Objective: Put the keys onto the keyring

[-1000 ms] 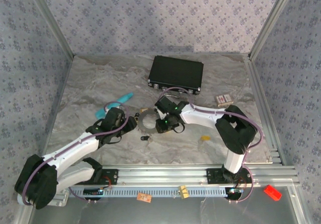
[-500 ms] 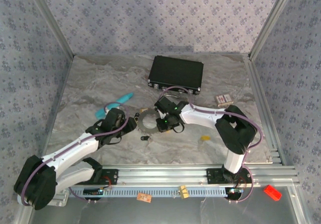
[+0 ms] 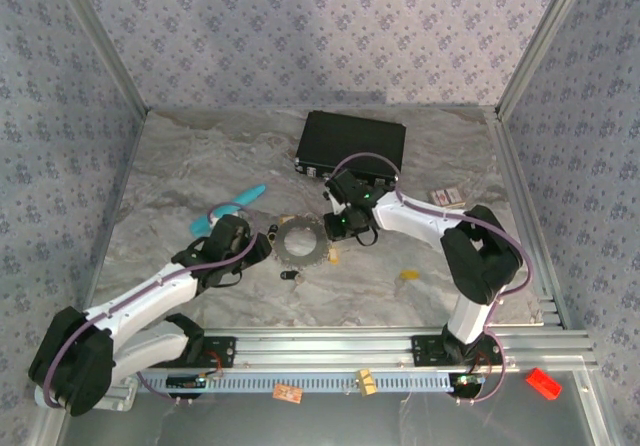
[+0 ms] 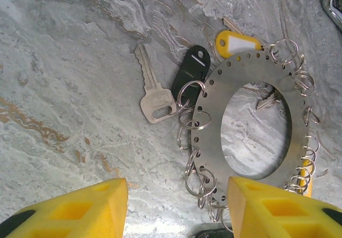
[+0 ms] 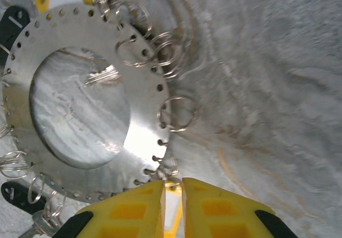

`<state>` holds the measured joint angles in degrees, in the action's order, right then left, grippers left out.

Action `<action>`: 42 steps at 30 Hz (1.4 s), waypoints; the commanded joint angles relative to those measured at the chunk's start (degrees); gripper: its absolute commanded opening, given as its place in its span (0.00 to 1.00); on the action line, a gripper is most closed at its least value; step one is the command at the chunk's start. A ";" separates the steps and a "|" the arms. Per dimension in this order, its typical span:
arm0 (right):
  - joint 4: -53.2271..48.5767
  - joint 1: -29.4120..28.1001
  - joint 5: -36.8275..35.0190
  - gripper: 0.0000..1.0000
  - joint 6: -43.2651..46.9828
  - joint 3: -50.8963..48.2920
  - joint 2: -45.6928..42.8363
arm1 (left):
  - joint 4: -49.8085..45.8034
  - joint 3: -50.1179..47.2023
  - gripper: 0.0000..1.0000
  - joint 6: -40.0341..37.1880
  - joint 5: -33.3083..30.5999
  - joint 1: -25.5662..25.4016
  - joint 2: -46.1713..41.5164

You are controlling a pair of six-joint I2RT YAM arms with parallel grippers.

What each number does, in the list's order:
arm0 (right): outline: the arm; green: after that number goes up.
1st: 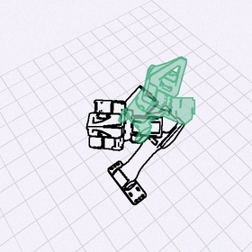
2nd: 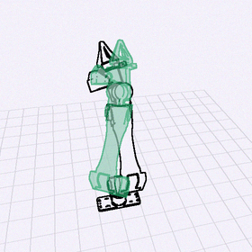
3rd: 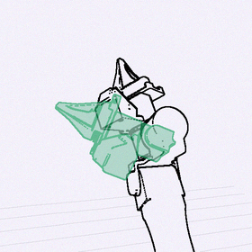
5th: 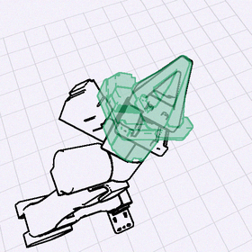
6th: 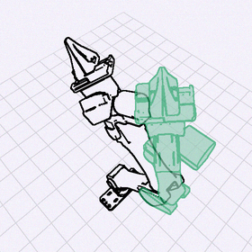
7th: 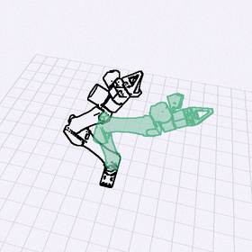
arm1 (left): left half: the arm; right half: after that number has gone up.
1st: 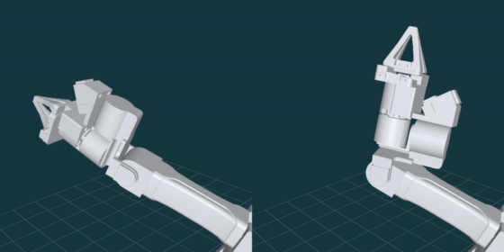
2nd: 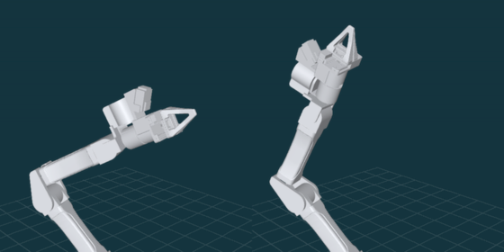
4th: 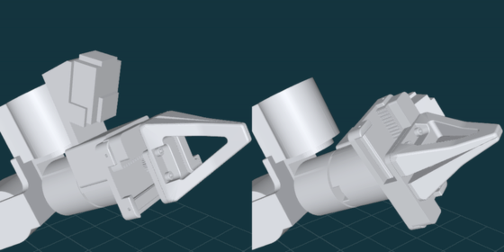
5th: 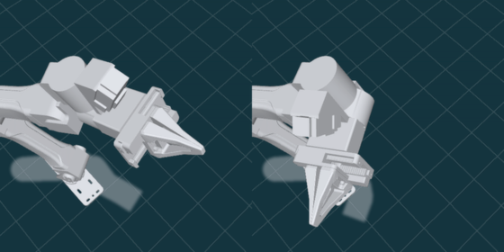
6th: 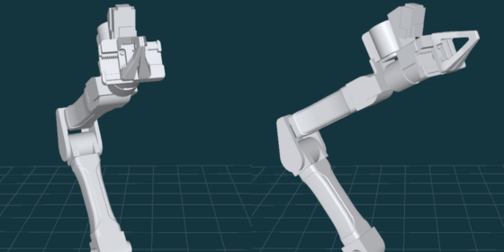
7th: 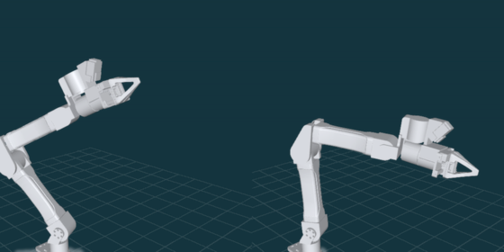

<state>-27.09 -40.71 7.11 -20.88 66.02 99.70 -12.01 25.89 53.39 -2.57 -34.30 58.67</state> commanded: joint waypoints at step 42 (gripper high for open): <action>6.15 -10.34 -6.30 0.28 -25.59 -2.56 -2.74 | 5.19 1.26 0.45 0.75 -2.80 -6.57 3.80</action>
<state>-18.28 -50.13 -0.60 -54.22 65.10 99.26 -8.64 27.59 53.67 -5.58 -40.29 62.70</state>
